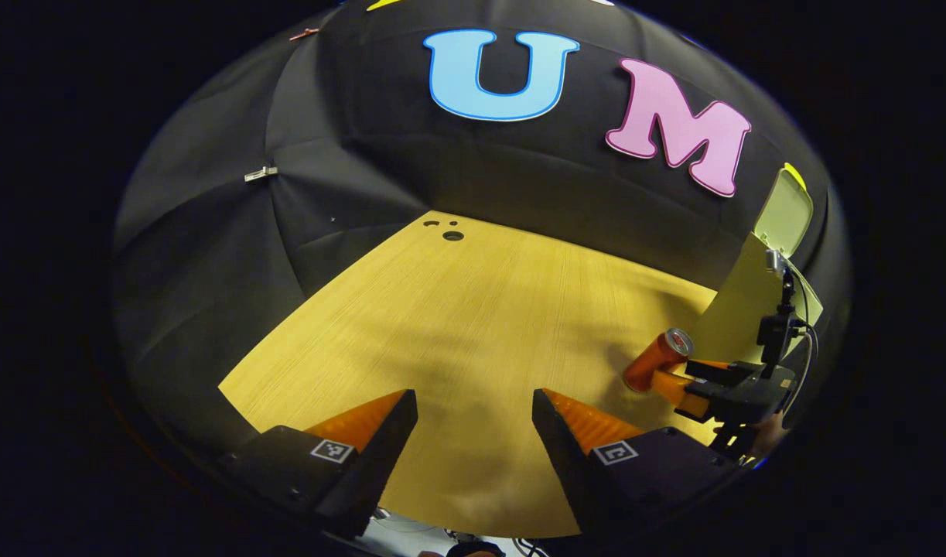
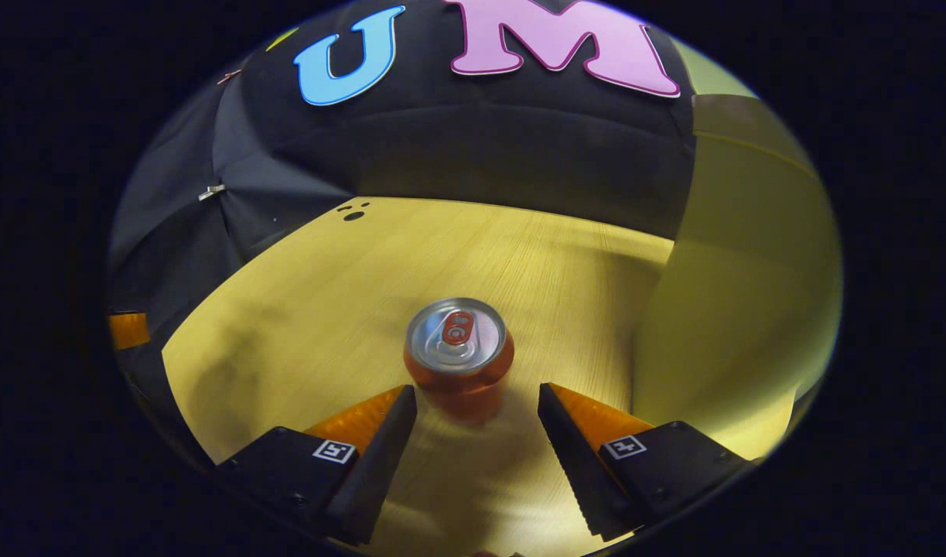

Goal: Press the lid of the desktop garbage bin to open it, pick up the crumpled paper on the desktop and throw it into the bin, then pick up the pop can on the desktop and drop it into the bin, and finally close the garbage bin lid.

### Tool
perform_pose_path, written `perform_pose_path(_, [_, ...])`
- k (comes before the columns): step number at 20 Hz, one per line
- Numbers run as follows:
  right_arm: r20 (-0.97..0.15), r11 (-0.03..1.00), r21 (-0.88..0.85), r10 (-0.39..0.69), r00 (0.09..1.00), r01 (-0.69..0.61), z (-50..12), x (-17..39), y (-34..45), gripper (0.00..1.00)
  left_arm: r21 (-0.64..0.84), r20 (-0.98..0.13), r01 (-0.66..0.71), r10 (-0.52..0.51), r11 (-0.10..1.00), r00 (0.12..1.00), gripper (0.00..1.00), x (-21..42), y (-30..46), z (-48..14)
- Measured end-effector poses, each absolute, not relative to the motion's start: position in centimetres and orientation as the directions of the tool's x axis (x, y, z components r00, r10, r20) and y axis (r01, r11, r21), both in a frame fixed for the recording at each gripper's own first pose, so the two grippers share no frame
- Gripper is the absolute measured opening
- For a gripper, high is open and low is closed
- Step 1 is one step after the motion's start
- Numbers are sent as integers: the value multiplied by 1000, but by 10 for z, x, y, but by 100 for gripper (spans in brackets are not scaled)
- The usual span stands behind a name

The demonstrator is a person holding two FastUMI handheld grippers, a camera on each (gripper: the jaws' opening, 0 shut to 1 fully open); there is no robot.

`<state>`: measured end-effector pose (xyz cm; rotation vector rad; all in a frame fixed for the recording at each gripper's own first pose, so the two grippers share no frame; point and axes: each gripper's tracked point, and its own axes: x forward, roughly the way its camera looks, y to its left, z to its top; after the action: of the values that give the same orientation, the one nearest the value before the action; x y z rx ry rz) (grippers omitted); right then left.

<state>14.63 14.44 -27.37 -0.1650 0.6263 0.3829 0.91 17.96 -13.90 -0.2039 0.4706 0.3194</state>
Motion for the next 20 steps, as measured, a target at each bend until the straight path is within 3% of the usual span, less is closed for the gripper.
perform_pose_path(15, [-555, 870, -108, 349, 755, -481, -286, 185, 174, 100, -110, -493, -374, 277, 921, 825, 96, 8, 171, -140])
perform_pose_path(18, [-546, 851, -113, 379, 747, -513, -286, 186, 178, 84, -106, -498, -392, 293, 914, 817, 96, 7, 169, -143])
perform_pose_path(20, [-549, 832, -120, 399, 735, -541, -286, 183, 182, 84, -109, -502, -408, 304, 906, 810, 96, 8, 166, -145])
